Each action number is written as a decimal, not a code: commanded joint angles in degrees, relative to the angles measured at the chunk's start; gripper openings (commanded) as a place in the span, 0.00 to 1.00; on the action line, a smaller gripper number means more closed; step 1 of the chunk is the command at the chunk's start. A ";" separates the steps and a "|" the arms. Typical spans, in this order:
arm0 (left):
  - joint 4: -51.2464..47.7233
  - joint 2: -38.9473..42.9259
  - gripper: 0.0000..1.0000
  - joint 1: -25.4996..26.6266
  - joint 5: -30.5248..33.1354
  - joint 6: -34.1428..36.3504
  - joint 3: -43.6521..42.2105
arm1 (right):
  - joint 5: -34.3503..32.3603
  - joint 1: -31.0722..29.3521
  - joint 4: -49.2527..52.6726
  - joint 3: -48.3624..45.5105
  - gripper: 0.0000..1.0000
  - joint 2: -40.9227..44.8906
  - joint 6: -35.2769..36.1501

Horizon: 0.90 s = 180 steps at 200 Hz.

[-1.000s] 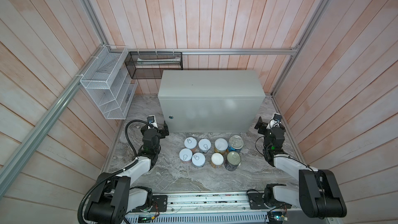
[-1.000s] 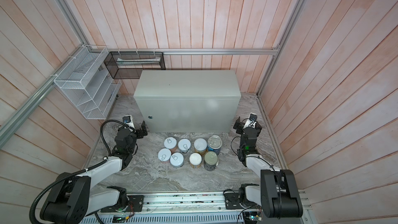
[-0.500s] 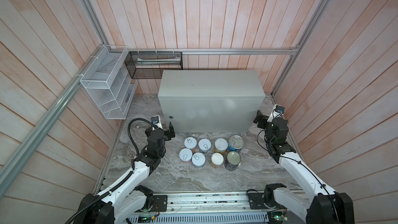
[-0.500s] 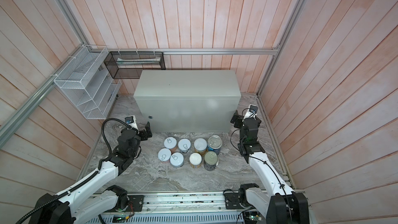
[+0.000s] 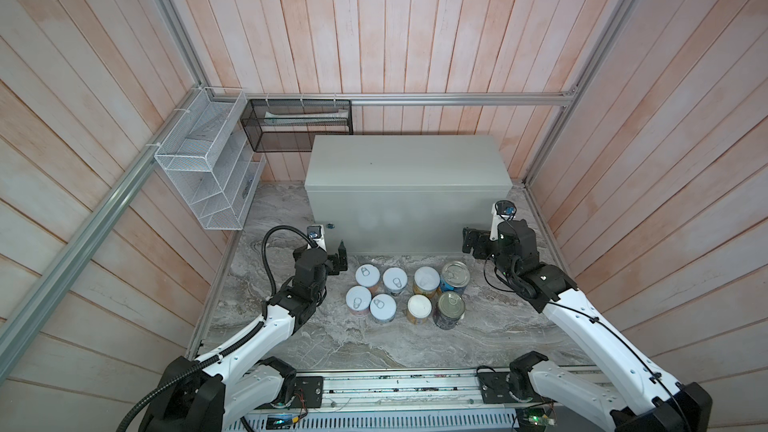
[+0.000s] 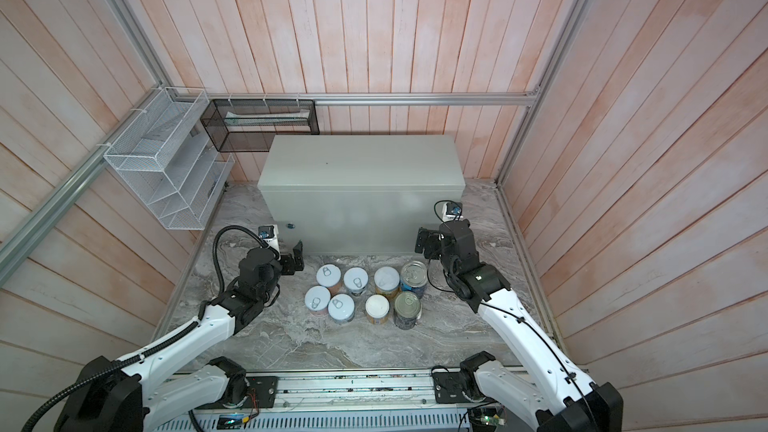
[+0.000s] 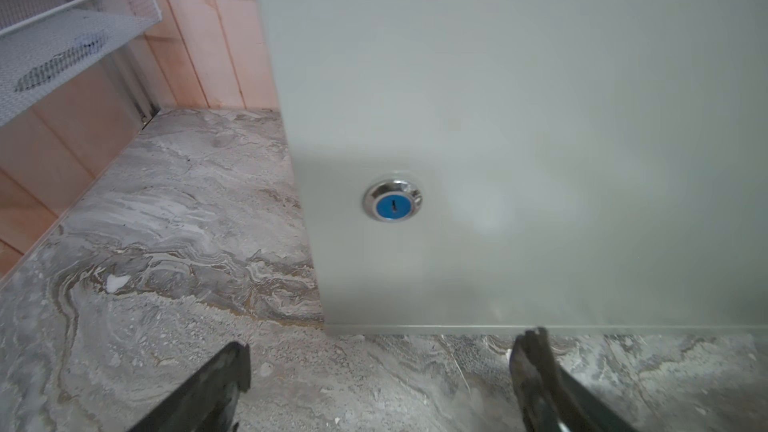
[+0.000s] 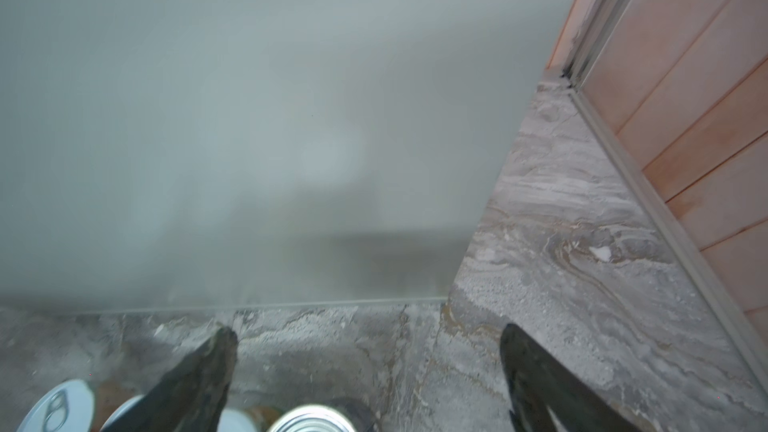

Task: Place and organize the canned foods onto the counter
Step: 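Lower the right gripper over the blue Progresso can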

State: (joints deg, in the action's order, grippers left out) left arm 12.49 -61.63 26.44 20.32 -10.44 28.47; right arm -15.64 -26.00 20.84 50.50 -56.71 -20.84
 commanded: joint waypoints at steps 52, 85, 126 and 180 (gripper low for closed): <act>12.48 7.20 1.00 1.42 -8.71 5.34 -8.96 | 6.23 -7.78 15.98 -0.91 0.98 -0.92 -10.18; 12.48 6.51 1.00 2.26 -11.81 5.35 -8.48 | 8.74 -7.94 15.82 -1.76 0.98 -3.17 -11.21; 11.33 4.70 1.00 3.42 -11.33 5.27 -7.68 | 4.41 -9.24 20.24 1.24 0.98 -8.58 -10.68; 8.56 5.38 1.00 4.50 -9.59 8.24 -6.87 | 3.30 -9.57 20.02 2.67 0.98 -12.86 -10.11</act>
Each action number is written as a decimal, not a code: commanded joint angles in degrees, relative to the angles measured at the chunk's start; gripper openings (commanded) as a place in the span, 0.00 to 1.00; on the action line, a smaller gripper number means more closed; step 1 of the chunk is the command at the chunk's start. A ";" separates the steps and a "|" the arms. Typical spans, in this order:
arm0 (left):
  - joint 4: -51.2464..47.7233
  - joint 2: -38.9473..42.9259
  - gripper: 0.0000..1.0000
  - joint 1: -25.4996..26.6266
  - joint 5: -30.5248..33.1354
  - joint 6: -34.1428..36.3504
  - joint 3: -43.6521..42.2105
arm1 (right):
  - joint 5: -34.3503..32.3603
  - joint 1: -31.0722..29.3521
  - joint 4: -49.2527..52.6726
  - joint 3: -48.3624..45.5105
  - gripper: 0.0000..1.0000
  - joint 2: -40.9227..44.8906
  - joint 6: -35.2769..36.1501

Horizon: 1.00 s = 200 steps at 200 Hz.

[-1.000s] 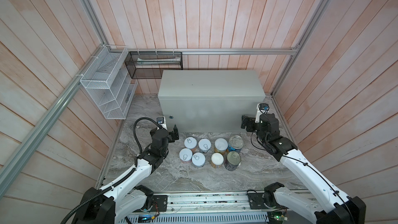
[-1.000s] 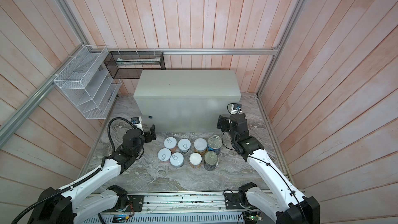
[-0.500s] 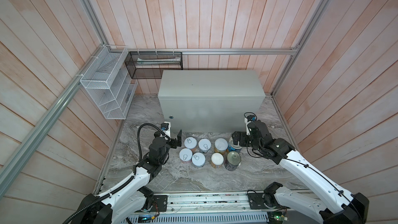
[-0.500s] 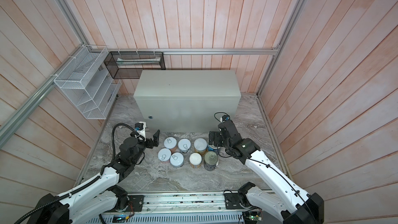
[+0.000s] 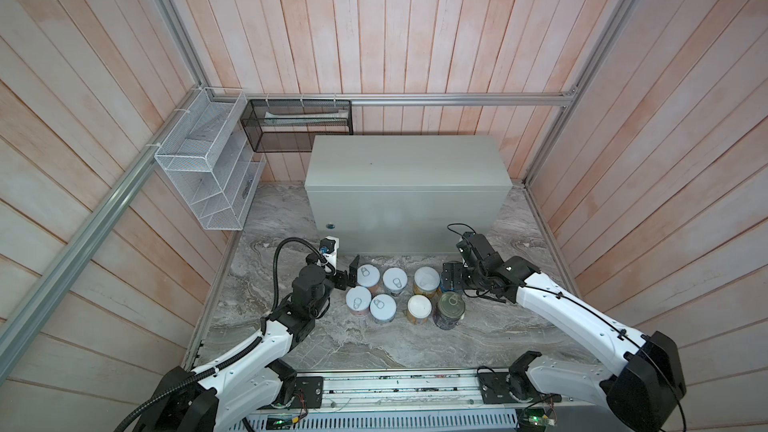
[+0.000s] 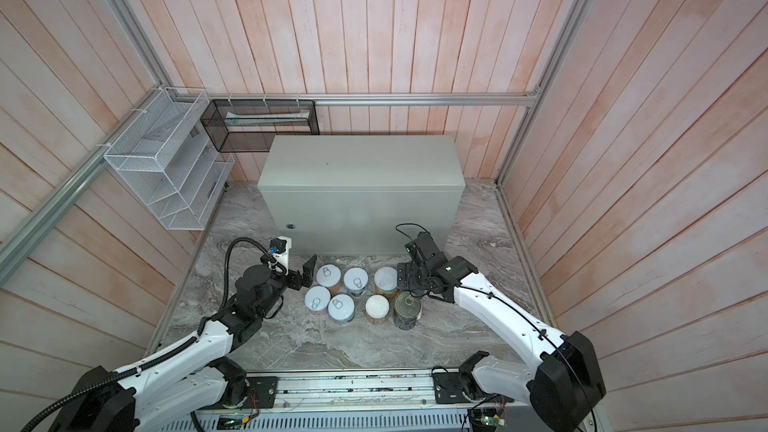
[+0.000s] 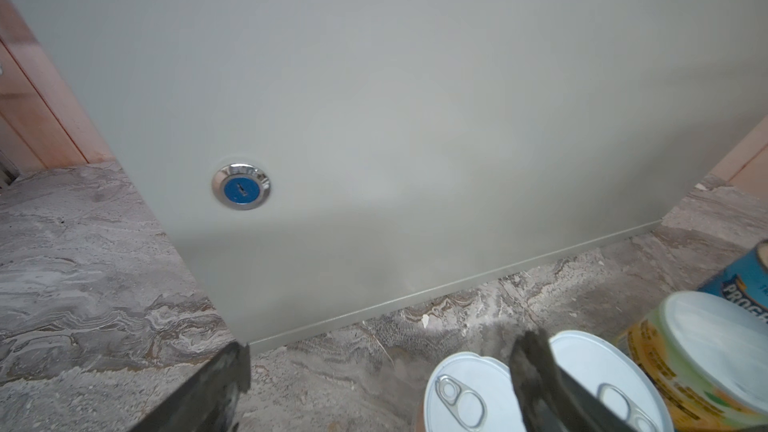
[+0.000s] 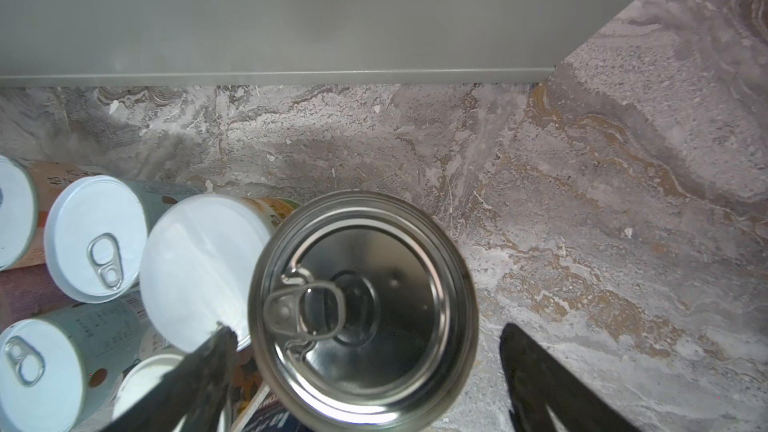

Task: Place and organize the canned foods onto the counter
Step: 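Lower the right gripper over the blue Progresso can, then close the right gripper on the Progresso can and lift it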

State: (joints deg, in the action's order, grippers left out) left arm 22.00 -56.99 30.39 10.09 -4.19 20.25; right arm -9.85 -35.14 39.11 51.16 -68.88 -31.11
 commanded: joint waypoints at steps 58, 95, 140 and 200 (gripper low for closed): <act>-0.12 1.20 1.00 0.63 0.90 1.84 0.58 | -2.00 -0.44 -0.16 2.07 0.98 -1.59 0.34; -0.16 0.42 1.00 0.61 0.74 1.59 0.76 | -2.36 -0.44 -1.39 1.77 0.98 -2.44 0.19; -0.11 0.12 1.00 0.63 0.89 1.33 0.76 | -2.80 -0.44 -2.20 1.89 0.96 -3.53 0.35; -0.38 -0.06 1.00 0.63 1.42 1.16 0.76 | -2.99 -0.46 -3.85 0.09 0.95 -3.14 -0.18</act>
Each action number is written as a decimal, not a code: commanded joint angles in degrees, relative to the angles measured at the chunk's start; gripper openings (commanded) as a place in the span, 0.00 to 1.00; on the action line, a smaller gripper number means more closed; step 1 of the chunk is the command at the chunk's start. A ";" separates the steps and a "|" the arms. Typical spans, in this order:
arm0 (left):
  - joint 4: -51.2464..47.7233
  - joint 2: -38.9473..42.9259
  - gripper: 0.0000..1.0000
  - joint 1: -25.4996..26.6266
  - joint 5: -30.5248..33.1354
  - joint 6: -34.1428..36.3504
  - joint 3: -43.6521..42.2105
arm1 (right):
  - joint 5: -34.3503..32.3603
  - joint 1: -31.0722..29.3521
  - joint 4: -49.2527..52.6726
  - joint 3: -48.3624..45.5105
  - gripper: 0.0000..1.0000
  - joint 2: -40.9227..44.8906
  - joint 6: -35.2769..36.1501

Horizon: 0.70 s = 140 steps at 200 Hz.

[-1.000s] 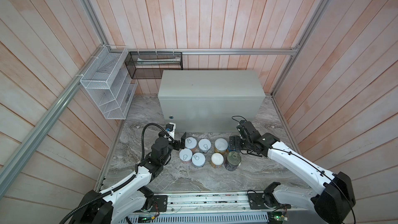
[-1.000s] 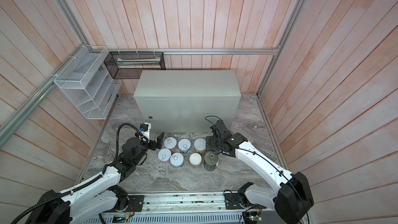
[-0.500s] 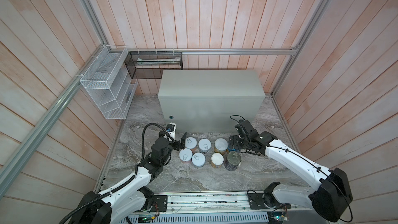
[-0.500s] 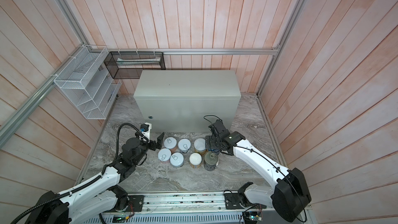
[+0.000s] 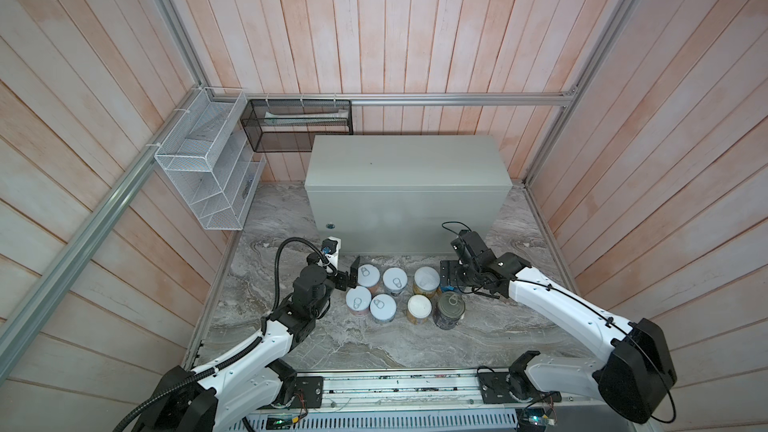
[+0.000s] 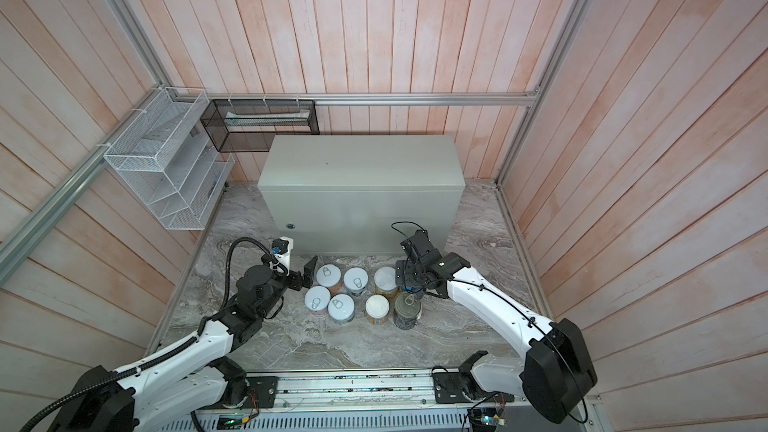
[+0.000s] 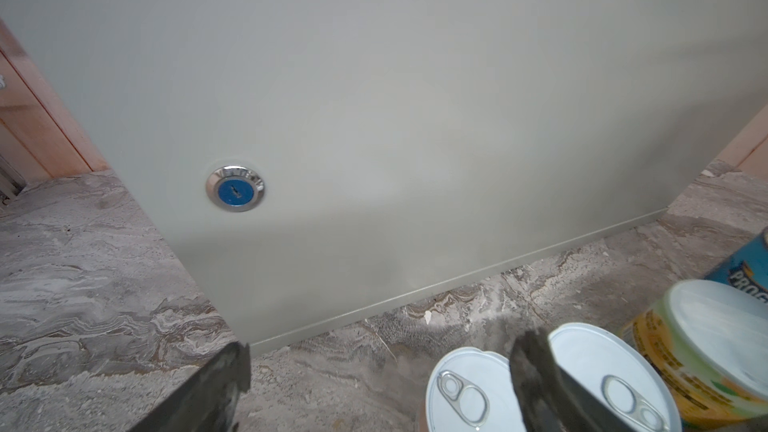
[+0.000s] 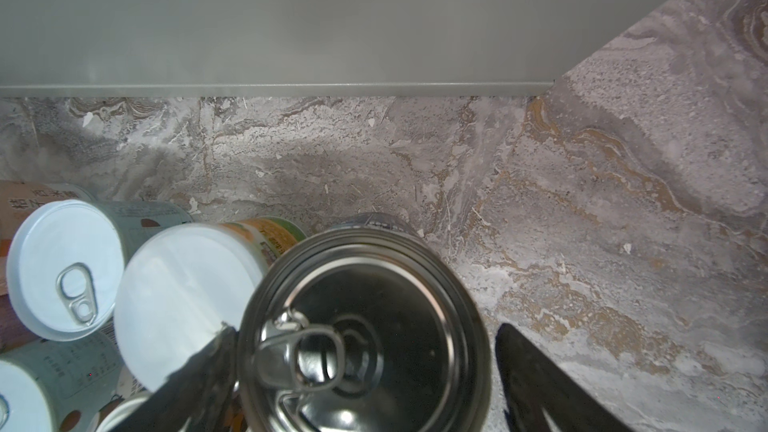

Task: Place and organize the canned foods onto the counter
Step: 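Close the right gripper on the Progresso can and lift it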

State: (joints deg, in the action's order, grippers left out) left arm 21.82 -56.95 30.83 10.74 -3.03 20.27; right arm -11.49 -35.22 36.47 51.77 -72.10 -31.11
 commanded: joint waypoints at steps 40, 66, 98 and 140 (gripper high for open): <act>-0.12 -0.68 1.00 0.20 0.86 -0.22 0.78 | -0.51 -0.37 -1.08 -0.51 0.94 -1.81 0.20; -0.41 -1.32 1.00 0.20 1.12 -0.36 1.08 | -0.66 -0.28 -1.46 -1.14 0.94 -2.52 -0.36; -0.36 -1.67 1.00 0.17 1.25 -0.53 1.17 | -1.19 -0.35 -1.83 -1.73 0.92 -2.70 -1.03; -0.55 -1.65 1.00 0.20 1.69 -0.66 1.17 | -2.23 -0.37 -1.51 -2.02 0.85 -2.64 -1.91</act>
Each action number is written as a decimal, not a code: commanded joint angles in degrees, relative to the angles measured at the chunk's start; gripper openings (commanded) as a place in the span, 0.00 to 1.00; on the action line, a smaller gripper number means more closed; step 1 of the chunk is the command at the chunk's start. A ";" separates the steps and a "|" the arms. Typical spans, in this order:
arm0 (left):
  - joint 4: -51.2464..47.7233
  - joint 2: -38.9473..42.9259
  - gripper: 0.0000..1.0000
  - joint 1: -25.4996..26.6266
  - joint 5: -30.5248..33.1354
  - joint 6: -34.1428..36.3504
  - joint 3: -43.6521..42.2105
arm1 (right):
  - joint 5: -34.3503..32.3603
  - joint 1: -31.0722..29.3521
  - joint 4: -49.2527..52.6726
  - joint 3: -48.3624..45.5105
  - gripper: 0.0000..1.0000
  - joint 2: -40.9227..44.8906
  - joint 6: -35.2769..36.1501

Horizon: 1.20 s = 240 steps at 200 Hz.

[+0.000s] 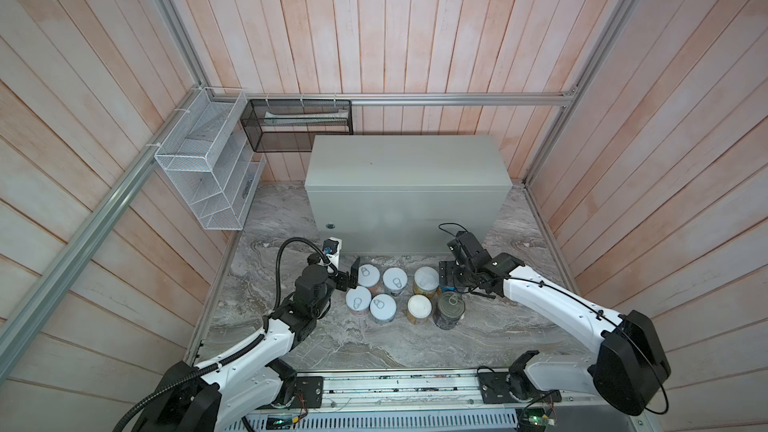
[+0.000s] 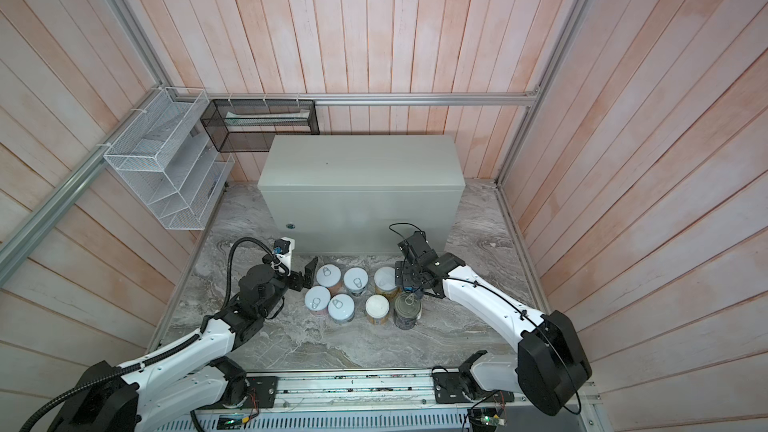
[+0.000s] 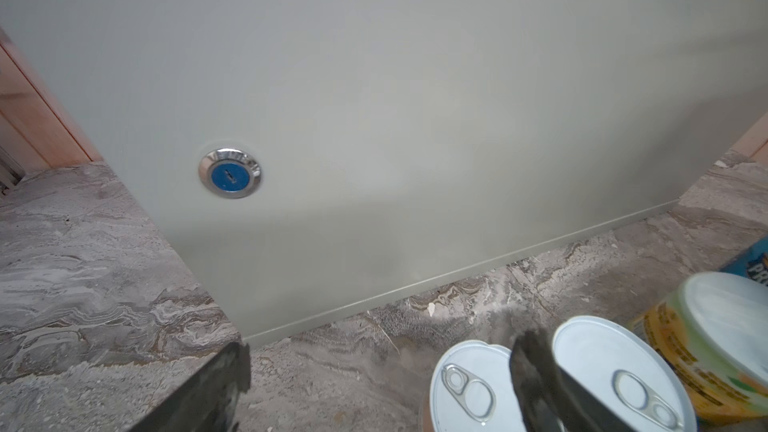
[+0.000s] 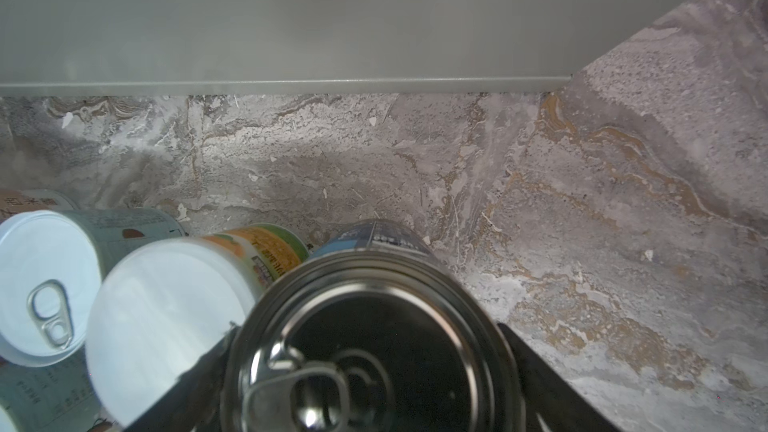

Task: Place and organize the canned foods onto the counter
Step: 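Close the right gripper on the Progresso can and lift it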

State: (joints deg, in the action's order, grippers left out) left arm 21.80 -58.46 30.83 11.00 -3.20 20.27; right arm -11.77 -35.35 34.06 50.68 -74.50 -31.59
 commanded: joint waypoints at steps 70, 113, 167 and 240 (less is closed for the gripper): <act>-1.15 -0.55 1.00 0.19 2.36 -0.83 1.52 | -4.21 -0.04 -0.57 -1.90 0.75 3.82 -3.29; -0.99 -0.95 1.00 0.19 1.85 -0.84 1.63 | -4.21 0.28 -0.43 -1.14 0.73 4.38 -3.13; -1.80 -1.20 1.00 0.20 4.20 -0.74 1.85 | -5.10 1.23 0.04 1.07 0.61 5.49 -2.16; -2.09 -1.59 1.00 0.19 4.60 -0.84 2.23 | -4.95 2.13 1.74 6.36 0.61 5.94 0.14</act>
State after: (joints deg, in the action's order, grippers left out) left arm 20.27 -59.57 30.83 13.98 -3.27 20.58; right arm -14.44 -33.58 38.04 51.42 -71.13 -32.84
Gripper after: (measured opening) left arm 0.998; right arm 0.848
